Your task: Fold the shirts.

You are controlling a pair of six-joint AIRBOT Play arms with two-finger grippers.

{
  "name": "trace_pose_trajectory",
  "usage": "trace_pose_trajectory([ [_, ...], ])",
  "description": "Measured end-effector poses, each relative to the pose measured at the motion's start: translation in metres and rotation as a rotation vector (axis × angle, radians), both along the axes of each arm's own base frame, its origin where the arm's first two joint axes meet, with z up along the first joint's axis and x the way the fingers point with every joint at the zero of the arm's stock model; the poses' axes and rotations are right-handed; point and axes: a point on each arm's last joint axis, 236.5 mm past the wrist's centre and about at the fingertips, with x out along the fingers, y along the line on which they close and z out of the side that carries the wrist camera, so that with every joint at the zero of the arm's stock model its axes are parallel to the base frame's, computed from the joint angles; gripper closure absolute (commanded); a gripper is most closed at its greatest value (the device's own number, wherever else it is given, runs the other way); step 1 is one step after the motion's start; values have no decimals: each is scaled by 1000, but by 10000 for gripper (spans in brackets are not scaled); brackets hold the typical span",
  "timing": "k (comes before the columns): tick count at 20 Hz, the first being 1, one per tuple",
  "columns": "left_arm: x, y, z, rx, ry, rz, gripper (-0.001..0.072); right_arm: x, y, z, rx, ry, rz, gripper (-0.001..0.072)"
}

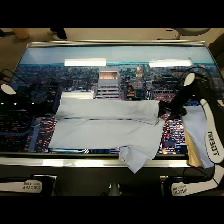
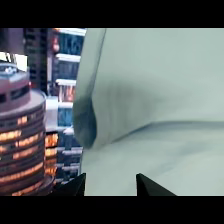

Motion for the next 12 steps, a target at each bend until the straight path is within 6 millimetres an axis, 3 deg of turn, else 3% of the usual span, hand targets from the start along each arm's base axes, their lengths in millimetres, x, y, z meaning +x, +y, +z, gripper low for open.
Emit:
trace_pose_trajectory([
  [2,-22,10,5,-8,21,27,251,-21,-17,10,-9,-1,-43,226],
  [3,-40,14,3,-11,41,41,163,-37,-21,10,-12,1,-60,226],
  [4,-58,16,-2,-16,60,58,146,-50,-21,8,-9,-6,-72,226],
  [8,-122,12,-29,-30,100,99,148,-97,-10,-8,28,-22,-106,226],
  [12,-143,-3,-50,-45,97,112,151,-114,-4,-15,43,-33,-110,226],
])
